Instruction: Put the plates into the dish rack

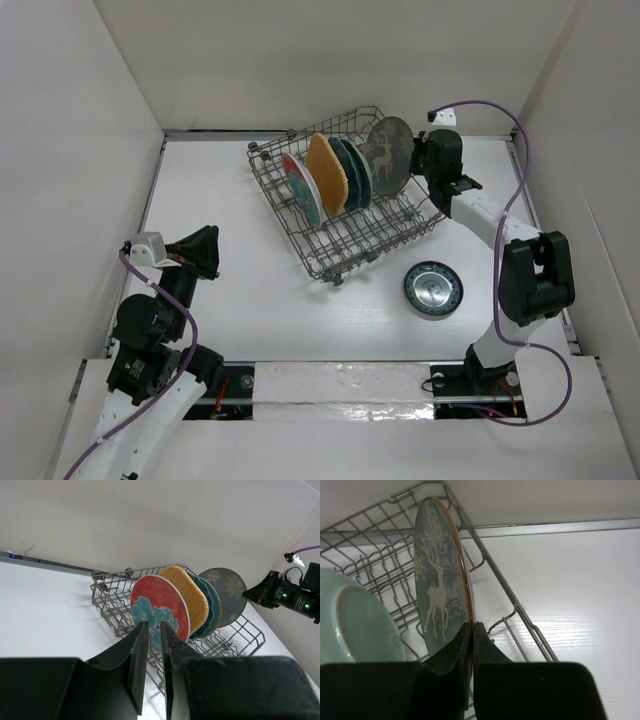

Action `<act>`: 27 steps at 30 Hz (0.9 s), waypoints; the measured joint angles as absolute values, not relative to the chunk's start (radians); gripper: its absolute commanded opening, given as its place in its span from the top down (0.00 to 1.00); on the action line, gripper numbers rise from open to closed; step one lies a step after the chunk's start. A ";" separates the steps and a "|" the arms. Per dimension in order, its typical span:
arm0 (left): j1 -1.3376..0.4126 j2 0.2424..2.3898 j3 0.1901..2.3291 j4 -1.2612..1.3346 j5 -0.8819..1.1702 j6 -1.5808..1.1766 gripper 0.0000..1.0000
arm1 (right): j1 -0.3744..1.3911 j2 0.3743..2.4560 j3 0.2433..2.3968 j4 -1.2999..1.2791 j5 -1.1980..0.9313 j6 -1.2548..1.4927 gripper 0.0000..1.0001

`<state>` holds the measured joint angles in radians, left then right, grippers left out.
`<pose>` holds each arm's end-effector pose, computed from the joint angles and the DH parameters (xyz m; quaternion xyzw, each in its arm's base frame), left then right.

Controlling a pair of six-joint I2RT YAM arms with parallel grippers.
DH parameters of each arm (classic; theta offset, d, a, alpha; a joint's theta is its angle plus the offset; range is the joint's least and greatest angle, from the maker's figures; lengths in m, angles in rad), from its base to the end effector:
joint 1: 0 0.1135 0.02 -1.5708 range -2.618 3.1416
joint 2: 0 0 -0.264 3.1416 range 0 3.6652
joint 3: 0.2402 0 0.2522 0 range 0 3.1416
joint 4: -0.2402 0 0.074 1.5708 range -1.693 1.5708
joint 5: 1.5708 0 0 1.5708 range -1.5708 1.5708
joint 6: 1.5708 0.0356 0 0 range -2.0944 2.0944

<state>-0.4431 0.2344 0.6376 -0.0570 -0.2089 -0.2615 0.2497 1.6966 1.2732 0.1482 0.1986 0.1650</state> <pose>0.0640 -0.0222 0.3630 -0.0331 0.5770 -0.2246 0.7846 0.3951 0.0935 0.2999 0.0262 0.7953 0.0463 0.6039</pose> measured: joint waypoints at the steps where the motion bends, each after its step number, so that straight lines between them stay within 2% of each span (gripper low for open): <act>1: -0.443 0.234 0.638 -0.057 -0.208 -0.262 0.87 | 0.258 1.697 1.274 0.148 0.206 0.149 1.00; 17: -0.443 0.232 0.637 -0.058 -0.189 -0.262 0.86 | 0.467 1.752 1.287 0.219 0.366 -0.234 0.99; 19: -0.443 0.232 0.637 -0.058 -0.187 -0.262 0.86 | 0.483 1.769 1.295 0.232 0.381 -0.254 0.91; 20: -0.443 0.232 0.637 -0.058 -0.186 -0.262 0.86 | 0.487 1.775 1.297 0.239 0.392 -0.260 0.82; 22: -0.443 0.232 0.637 -0.058 -0.184 -0.262 0.86 | 0.488 1.777 1.299 0.243 0.399 -0.249 0.71; 23: -0.443 0.231 0.637 -0.058 -0.184 -0.262 0.86 | 0.485 1.777 1.299 0.249 0.402 -0.239 0.61; 27: -0.443 0.230 0.637 -0.059 -0.182 -0.262 0.86 | 0.484 1.767 1.301 0.261 0.395 -0.183 0.47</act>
